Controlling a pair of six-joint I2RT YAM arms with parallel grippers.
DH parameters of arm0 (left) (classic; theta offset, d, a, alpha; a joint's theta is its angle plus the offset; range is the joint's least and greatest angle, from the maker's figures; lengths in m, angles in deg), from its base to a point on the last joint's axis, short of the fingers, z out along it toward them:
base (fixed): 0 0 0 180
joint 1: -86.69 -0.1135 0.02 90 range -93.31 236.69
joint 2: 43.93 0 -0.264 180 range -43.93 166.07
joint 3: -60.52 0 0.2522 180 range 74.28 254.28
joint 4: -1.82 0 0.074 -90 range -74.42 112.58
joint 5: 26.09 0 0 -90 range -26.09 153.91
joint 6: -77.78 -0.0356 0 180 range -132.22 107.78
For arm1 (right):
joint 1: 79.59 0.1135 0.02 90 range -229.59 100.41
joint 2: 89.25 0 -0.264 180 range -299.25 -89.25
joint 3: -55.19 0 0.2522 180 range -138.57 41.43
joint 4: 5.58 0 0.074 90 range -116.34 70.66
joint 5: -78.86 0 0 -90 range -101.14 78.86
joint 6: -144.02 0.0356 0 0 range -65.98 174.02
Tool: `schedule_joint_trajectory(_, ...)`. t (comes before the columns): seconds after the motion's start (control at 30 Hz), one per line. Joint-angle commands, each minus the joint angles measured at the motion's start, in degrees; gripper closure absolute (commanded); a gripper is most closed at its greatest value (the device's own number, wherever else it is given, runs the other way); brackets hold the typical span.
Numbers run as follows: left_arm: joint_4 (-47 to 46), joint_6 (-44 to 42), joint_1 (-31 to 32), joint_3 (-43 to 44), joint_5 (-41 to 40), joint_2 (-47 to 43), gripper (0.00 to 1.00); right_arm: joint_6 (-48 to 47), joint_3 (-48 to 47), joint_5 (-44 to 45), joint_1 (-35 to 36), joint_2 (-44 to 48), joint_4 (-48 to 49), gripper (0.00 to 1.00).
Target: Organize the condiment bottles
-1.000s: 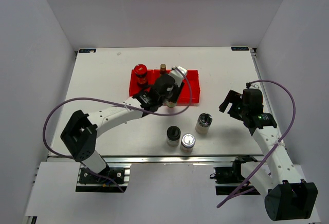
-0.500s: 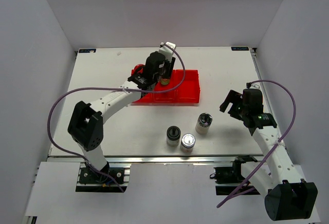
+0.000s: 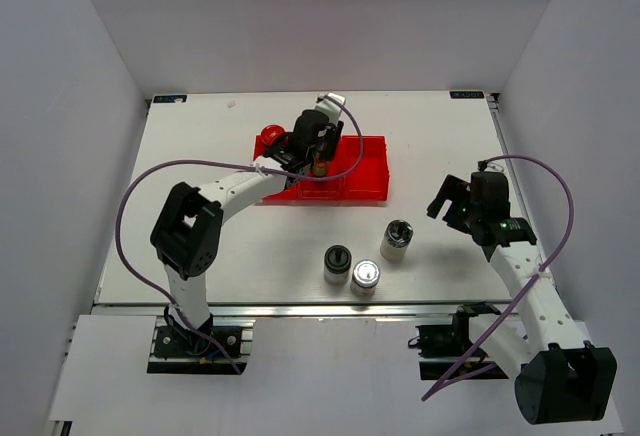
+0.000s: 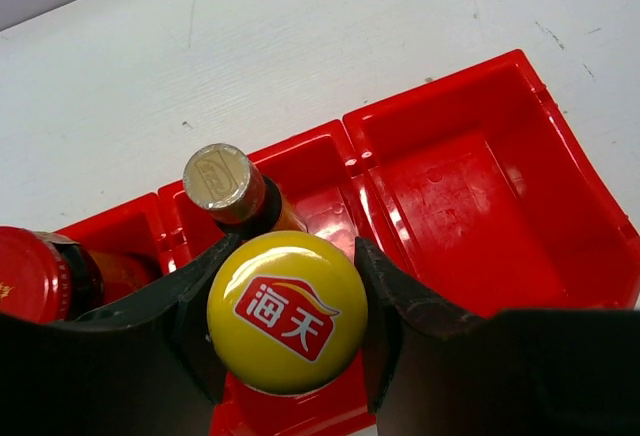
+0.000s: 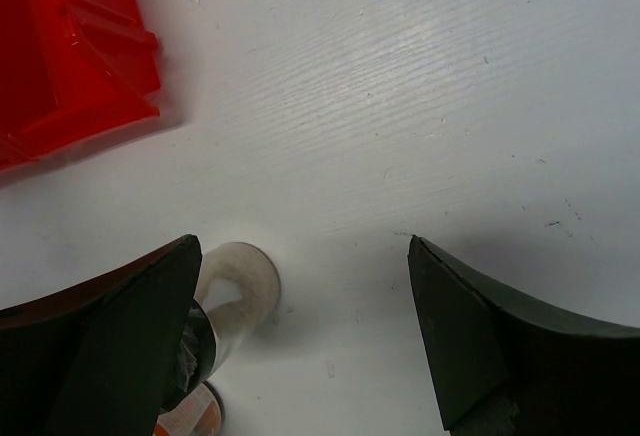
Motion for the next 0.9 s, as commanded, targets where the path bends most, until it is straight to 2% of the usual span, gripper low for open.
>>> schedule_joint_trajectory(0.0,-7.01,1.4,-0.56,0.36,-1.77,-1.25,0.57,-0.93,0.0,0.37,-0.26,-0.92,2.17,0.11)
schedule_joint_trajectory(0.13,-6.83,3.07,-0.56,-0.61,-2.56,-1.94,0.47,-0.93,0.0,0.54,-0.26,-0.92,1.99,0.11)
schedule_joint_trajectory(0.33,-7.45,4.48,-0.56,-3.33,-3.96,-3.44,0.38,-0.84,-0.18,0.46,-0.18,-0.31,1.64,0.11)
schedule_joint_trajectory(0.37,-7.45,4.83,-0.56,-3.51,-3.62,-3.62,0.31,-0.84,-0.01,0.37,-0.26,-0.22,1.82,0.11)
schedule_joint_trajectory(0.5,-6.75,5.53,-0.56,-3.95,-2.99,-3.36,0.23,-0.93,0.52,-0.42,-0.18,0.04,2.35,0.11)
schedule_joint_trajectory(0.6,-5.52,5.62,-0.56,-3.95,-2.21,-4.93,0.08,-0.93,0.17,-0.34,-0.18,0.22,2.08,0.11)
schedule_joint_trajectory(0.67,-5.25,5.27,-0.56,-4.3,-0.9,-6.6,0.02,-0.93,-0.09,-0.25,-0.18,0.74,1.82,0.11)
schedule_joint_trajectory(0.87,0.54,5.7,-0.56,-3.86,6.03,-15.3,0.02,-0.75,-0.09,-1.74,-0.18,2.94,1.47,0.11)
